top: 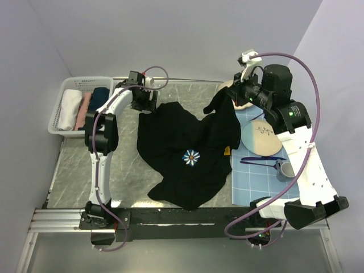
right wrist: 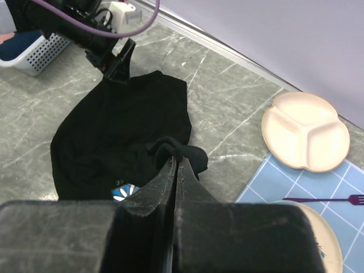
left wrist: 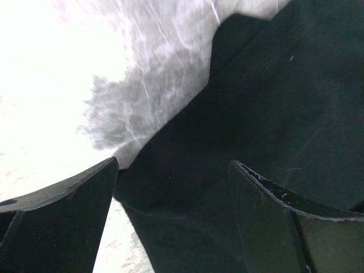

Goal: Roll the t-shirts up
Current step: Flatten out the T-shirt at the center of the board.

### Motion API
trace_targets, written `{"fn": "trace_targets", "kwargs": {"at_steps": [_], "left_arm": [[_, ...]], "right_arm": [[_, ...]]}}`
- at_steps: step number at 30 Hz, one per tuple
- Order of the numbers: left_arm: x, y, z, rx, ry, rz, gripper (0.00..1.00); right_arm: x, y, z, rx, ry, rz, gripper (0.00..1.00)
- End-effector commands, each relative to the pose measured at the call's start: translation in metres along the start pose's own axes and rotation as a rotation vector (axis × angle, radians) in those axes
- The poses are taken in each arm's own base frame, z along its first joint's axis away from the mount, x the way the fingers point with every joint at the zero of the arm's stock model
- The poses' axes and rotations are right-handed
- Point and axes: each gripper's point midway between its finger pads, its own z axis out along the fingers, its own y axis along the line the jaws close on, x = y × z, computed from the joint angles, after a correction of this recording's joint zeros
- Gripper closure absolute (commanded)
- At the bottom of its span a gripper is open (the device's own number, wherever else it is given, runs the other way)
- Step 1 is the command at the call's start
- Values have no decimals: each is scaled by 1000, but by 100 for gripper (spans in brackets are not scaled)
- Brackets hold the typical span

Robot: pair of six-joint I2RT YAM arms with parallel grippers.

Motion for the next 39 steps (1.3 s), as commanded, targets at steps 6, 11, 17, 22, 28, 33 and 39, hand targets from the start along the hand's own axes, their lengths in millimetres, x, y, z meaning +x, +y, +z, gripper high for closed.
{"fn": "trace_targets", "kwargs": {"at_steps": [6, 11, 17, 22, 28, 33, 39], "left_arm": [[20, -29, 34, 136, 45, 51, 18], [32, -28, 51, 139, 80, 51, 56], [-34, -29, -7, 108, -116, 85, 99], [-150, -17, -175, 37, -595, 116, 99], [-149, -33, -316, 21, -800, 248, 99], [-62, -41, -335, 14, -697, 291, 99], [58, -45, -312, 57, -456, 190, 98]], "right_arm": [[-9, -3, 4, 9, -35, 6, 100], [-6, -5, 9, 11, -20, 14, 100], [-5, -32, 27, 115, -10, 17, 100], [-53, -116, 75, 287, -85, 47, 100], [-160, -146, 53, 352, -328, -7, 100], [-119, -105, 26, 259, -300, 14, 100], [-4, -56, 27, 111, -64, 67, 100]]}}
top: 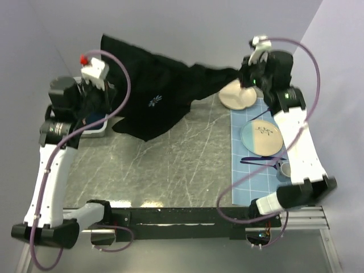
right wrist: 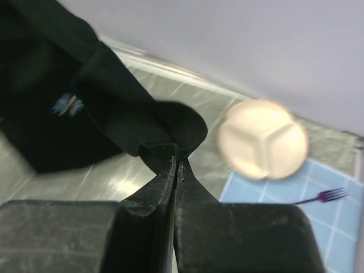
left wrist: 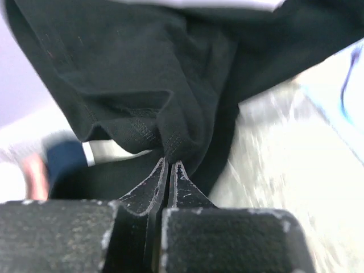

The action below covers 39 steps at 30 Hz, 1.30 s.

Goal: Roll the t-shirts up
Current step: Flatten out the T-shirt at the center of the board.

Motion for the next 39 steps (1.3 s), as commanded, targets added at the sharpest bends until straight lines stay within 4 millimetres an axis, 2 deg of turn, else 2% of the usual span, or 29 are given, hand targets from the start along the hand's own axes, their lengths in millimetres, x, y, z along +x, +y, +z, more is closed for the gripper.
{"fn": "trace_targets", "kwargs": {"at_steps": [1, 2, 3, 4, 5, 6, 7, 10, 11, 12, 13, 14, 15, 16, 17, 18, 19, 21, 22, 24, 25, 26, 27, 28, 30, 31, 32, 34, 39], "left_arm": [[141, -30, -13, 113, 439, -152, 90], [152, -41, -17, 159, 486, -190, 87], [164, -47, -20, 185, 537, -228, 85], [187, -55, -26, 207, 649, -294, 68], [198, -64, -29, 234, 710, -354, 61], [210, -70, -35, 256, 781, -392, 48], [220, -75, -35, 281, 832, -429, 47], [204, -62, -23, 237, 761, -374, 39], [185, -51, -9, 200, 674, -340, 35], [180, -38, -1, 139, 651, -308, 26], [179, -30, 10, 113, 642, -298, 24], [169, -23, 20, 95, 614, -274, 23], [169, -15, 29, 66, 612, -268, 23], [185, -6, 44, 38, 663, -279, 23], [181, -2, 54, 31, 659, -280, 24], [187, 0, 61, 30, 685, -288, 25], [206, 6, 75, 12, 730, -299, 26], [209, 15, 97, -37, 715, -353, 25], [219, 22, 119, -54, 699, -357, 25], [217, 42, 142, -143, 668, -368, 25], [239, 47, 157, -162, 712, -383, 25], [226, 58, 170, -193, 682, -369, 25], [231, 62, 177, -206, 689, -364, 25], [246, 66, 186, -220, 711, -362, 25], [246, 76, 200, -239, 682, -351, 25], [260, 75, 207, -226, 705, -359, 25], [256, 78, 213, -227, 693, -368, 26], [270, 81, 222, -235, 714, -375, 27], [281, 82, 233, -226, 718, -376, 30]], "right_arm": [[27, 31, -25, -121, 4, -15, 100], [51, 32, -22, -129, 60, -10, 100], [65, 34, -23, -133, 103, -7, 100], [80, 33, -21, -136, 144, -10, 100], [91, 32, -20, -137, 178, -14, 100], [106, 31, -18, -131, 223, -16, 100], [120, 28, -15, -122, 259, -19, 100], [144, 24, -13, -107, 312, -39, 100], [149, 18, -13, -80, 320, -42, 100], [149, 17, -13, -69, 314, -44, 100], [155, 16, -13, -65, 325, -49, 100], [157, 15, -13, -65, 331, -51, 100], [158, 16, -14, -67, 329, -48, 100], [161, 17, -14, -70, 335, -37, 100], [161, 19, -14, -78, 332, -32, 100], [161, 22, -13, -90, 331, -24, 100], [160, 22, -12, -89, 325, -10, 100], [160, 22, -8, -90, 321, 1, 100], [156, 24, -7, -95, 312, 6, 100], [157, 25, -3, -105, 323, 13, 100], [152, 25, -2, -109, 316, 14, 100], [152, 26, -1, -114, 320, 14, 100], [154, 26, 1, -118, 330, 16, 100], [152, 26, 3, -119, 329, 16, 100], [153, 26, 6, -124, 332, 17, 100], [152, 26, 6, -122, 331, 22, 100], [153, 27, 8, -128, 334, 24, 100], [156, 26, 9, -127, 341, 31, 100], [163, 26, 10, -127, 362, 31, 100]]}}
